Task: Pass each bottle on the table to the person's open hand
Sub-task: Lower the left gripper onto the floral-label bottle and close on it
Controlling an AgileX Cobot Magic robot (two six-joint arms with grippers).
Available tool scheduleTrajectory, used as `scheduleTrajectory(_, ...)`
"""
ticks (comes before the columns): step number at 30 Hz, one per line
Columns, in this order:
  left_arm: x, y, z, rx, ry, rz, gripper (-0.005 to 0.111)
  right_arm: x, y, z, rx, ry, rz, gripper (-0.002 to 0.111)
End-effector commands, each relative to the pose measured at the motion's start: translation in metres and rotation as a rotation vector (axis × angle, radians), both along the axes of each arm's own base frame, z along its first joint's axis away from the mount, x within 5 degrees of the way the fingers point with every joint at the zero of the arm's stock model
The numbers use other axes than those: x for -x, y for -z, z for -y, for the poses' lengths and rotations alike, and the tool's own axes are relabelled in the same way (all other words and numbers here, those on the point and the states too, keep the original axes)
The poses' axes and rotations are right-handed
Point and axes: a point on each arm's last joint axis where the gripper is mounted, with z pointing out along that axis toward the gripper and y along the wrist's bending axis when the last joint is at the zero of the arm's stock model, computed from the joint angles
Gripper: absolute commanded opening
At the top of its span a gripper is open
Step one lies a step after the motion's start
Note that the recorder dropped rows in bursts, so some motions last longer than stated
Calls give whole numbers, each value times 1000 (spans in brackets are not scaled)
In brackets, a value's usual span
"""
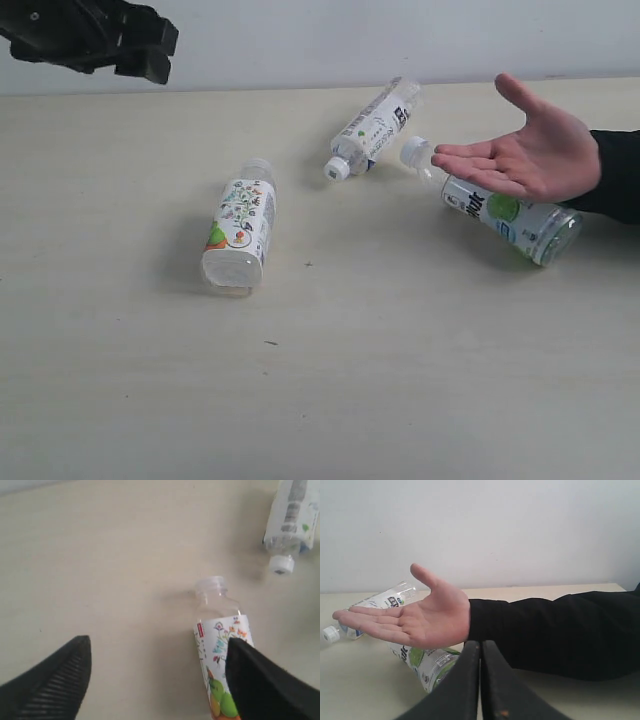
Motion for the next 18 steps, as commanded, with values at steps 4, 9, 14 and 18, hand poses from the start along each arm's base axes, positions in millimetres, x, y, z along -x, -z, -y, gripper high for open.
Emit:
scheduleTrajectory(4, -16, 34, 17, 15, -28, -218, 79, 0, 1, 0, 3, 5, 5, 1)
scheduleTrajectory(9, -19, 50, 21, 17, -51, -305, 80, 0, 1, 0, 5, 5, 5, 1)
scheduleTrajectory(14, -23, 73, 31, 84, -81, -416, 80, 0, 1, 0, 5, 5, 5, 1)
scheduleTrajectory(18, -24, 89, 35, 93, -77, -480, 80, 0, 1, 0, 5, 5, 5, 1)
